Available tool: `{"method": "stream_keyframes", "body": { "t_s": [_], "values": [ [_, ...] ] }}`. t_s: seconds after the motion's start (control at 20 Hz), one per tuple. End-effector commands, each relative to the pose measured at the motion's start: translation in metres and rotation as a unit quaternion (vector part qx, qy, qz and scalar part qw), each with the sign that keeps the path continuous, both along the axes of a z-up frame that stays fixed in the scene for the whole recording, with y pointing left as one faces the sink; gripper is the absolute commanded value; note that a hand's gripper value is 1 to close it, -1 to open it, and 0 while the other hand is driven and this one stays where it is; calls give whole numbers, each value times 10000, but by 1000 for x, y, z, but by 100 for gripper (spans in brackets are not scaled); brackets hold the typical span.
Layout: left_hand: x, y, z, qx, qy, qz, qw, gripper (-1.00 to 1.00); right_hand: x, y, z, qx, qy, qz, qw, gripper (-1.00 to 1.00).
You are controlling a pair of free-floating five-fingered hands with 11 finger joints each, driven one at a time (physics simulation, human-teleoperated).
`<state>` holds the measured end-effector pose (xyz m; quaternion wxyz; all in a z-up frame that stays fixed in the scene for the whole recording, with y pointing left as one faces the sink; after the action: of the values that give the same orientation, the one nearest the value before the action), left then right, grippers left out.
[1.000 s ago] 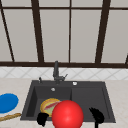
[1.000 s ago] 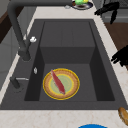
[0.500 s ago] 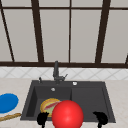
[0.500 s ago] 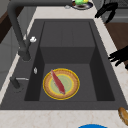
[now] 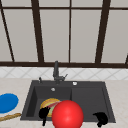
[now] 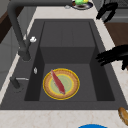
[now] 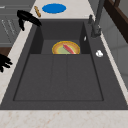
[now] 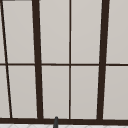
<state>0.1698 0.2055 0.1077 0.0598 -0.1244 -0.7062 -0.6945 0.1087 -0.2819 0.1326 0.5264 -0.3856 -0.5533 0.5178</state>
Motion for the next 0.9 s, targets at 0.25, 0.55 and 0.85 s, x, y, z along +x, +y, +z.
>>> {"method": "stream_keyframes", "body": {
  "t_s": [0.25,0.55,0.85],
  "values": [
    [65,-6,-13,123,844,4,9964,-100,0,0,0,6,-4,-4,10000,0],
    [105,11,-22,-50,1548,-236,9876,-100,0,0,0,11,-6,-7,10000,0],
    [104,6,-16,-199,2181,-86,9757,-100,0,0,0,13,-7,-8,10000,0]
  ]
}}
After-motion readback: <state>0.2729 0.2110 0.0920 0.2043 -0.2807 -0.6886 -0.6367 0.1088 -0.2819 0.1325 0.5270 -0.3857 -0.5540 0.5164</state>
